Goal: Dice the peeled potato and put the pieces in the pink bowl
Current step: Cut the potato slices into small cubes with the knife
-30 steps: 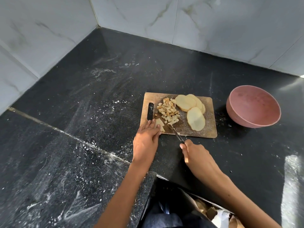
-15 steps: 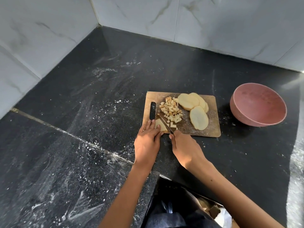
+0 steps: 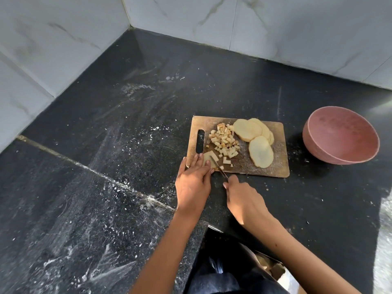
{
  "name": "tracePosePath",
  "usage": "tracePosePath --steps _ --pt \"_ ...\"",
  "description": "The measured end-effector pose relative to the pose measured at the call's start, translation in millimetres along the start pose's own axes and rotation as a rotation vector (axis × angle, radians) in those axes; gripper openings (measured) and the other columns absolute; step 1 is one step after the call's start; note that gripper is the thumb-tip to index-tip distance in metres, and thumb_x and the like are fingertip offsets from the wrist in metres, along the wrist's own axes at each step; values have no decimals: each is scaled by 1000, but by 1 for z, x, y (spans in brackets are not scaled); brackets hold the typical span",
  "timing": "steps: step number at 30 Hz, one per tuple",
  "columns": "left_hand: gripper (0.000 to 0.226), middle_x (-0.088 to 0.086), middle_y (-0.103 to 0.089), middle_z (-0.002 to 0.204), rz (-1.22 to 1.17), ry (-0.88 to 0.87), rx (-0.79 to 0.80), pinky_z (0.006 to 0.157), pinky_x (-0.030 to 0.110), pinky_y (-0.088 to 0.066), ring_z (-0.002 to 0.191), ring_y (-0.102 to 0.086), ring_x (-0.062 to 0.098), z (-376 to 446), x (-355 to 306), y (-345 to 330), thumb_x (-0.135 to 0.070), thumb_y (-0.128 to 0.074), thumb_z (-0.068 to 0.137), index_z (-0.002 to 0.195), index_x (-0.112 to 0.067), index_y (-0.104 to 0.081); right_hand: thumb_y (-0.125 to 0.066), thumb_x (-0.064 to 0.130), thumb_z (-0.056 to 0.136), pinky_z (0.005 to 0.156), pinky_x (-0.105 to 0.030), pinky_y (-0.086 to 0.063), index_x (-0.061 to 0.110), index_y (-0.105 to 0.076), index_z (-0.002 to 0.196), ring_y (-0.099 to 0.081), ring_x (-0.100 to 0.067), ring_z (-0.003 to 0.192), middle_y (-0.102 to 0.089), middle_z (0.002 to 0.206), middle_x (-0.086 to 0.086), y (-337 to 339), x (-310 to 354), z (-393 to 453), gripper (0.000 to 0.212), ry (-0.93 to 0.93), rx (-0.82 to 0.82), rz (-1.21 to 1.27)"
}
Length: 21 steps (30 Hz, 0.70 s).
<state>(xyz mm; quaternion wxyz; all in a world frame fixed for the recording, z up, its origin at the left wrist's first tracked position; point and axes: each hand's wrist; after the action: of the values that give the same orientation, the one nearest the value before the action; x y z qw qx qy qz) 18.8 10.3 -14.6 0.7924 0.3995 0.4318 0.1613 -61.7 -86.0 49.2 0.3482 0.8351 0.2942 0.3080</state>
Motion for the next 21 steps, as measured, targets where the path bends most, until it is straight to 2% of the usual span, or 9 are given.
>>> tracePosePath --steps 3,7,11,14,19,21 --pt "16 13 -68 112 0 23 -2 113 25 -17 111 -64 21 0 -2 0 -11 -65 84 94 -7 -76 -23 27 105 66 -35 -38 15 -29 95 -60 -32 89 -52 83 -6 -11 -14 -18 17 -1 -1 8" --pt "14 10 -69 112 -20 12 6 113 28 -19 111 -64 20 0 0 2 -10 -72 80 93 -11 -76 -24 32 105 66 -37 -40 15 -36 93 -53 -27 73 -49 73 -1 -12 -31 -28 24 -17 -28 108" --pt "16 9 -68 114 -35 9 17 113 25 -18 113 -63 19 1 2 4 -8 -75 81 97 -12 -76 -31 34 103 66 -36 -42 17 -44 93 -60 -28 79 -61 82 -7 -7 -34 -18 24 26 -65 213" --pt "16 10 -67 116 -61 17 21 113 22 -18 116 -61 18 0 2 5 -8 -74 83 99 -10 -75 -31 35 103 63 -33 -37 17 -46 92 -58 -25 74 -58 76 -4 -1 -32 -16 26 8 -140 264" --pt "15 11 -67 116 -73 32 27 113 20 -16 117 -60 17 1 1 6 -10 -74 84 99 -8 -75 -25 37 104 64 -33 -35 18 -36 92 -48 -26 73 -44 69 2 0 -10 -7 25 32 -124 111" --pt "16 12 -67 117 -93 39 32 113 20 -17 117 -60 18 1 2 7 -8 -74 83 99 -7 -75 -24 37 104 65 -34 -36 17 -36 95 -48 -27 75 -45 73 0 -2 -5 -3 25 29 -102 91"
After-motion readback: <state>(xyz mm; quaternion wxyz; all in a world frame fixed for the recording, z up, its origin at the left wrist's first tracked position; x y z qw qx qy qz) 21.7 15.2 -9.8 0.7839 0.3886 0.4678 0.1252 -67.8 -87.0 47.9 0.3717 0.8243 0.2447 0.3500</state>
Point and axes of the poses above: each hand's wrist, its own z-axis towards the middle knuckle, its own y-axis out of the back of the hand, x = y × z
